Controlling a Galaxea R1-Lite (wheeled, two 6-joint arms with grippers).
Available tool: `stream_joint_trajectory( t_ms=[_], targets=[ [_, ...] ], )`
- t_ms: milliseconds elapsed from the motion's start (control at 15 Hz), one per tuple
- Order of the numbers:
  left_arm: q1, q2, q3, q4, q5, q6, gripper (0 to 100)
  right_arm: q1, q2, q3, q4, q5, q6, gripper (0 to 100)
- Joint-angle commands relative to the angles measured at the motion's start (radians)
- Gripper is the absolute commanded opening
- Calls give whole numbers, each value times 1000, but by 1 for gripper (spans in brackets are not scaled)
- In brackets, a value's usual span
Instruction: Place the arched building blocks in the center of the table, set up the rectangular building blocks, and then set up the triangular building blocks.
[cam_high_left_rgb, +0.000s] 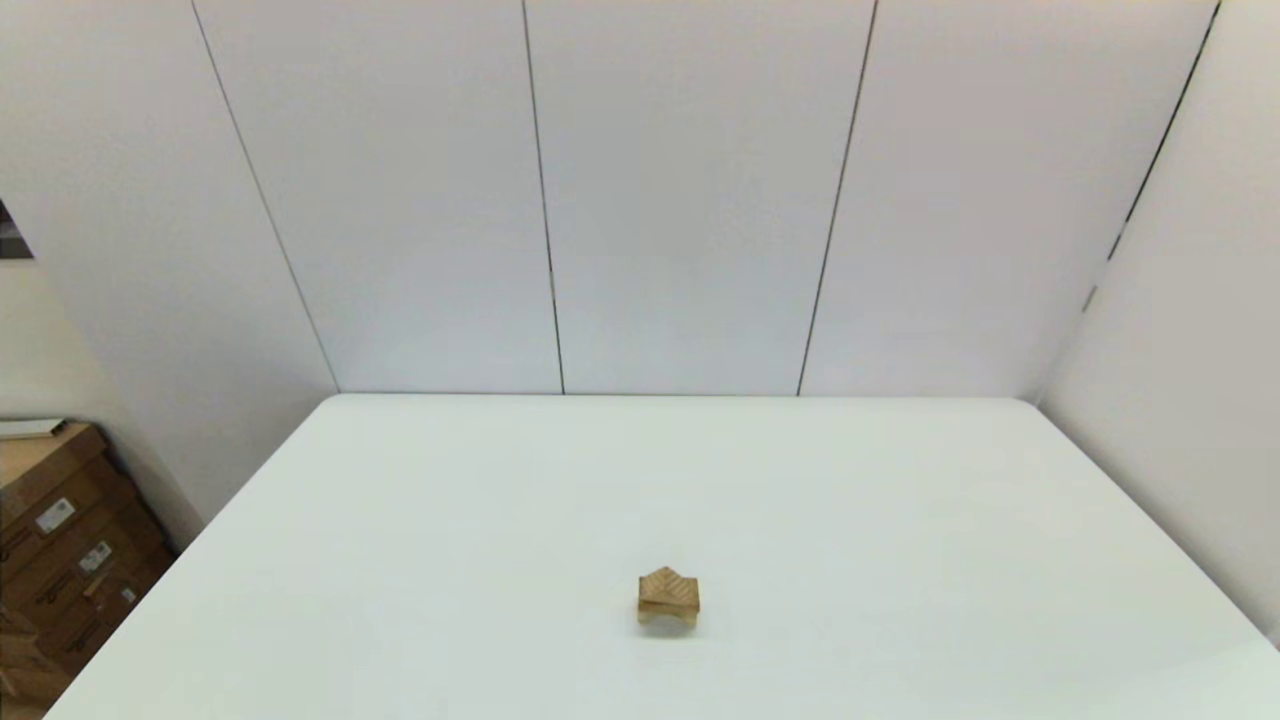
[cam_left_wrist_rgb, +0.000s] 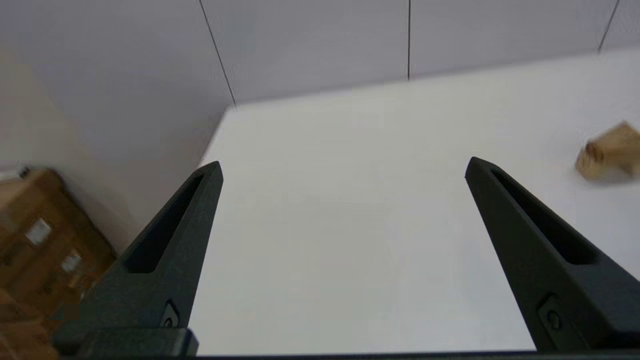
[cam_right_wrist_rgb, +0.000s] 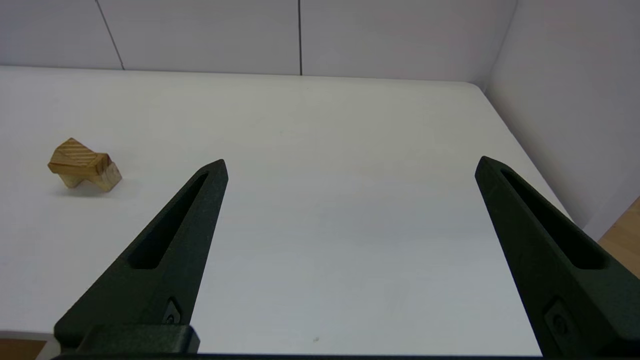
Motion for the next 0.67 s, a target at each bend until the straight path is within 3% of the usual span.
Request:
stream_joint_trajectory(
  t_ms=[67, 667],
  targets=[
    [0, 3, 3, 12, 1, -10, 100, 0, 0, 2, 0, 0, -1, 100],
    [0, 3, 3, 12, 1, -16, 100, 0, 0, 2, 0, 0, -1, 100]
  ],
)
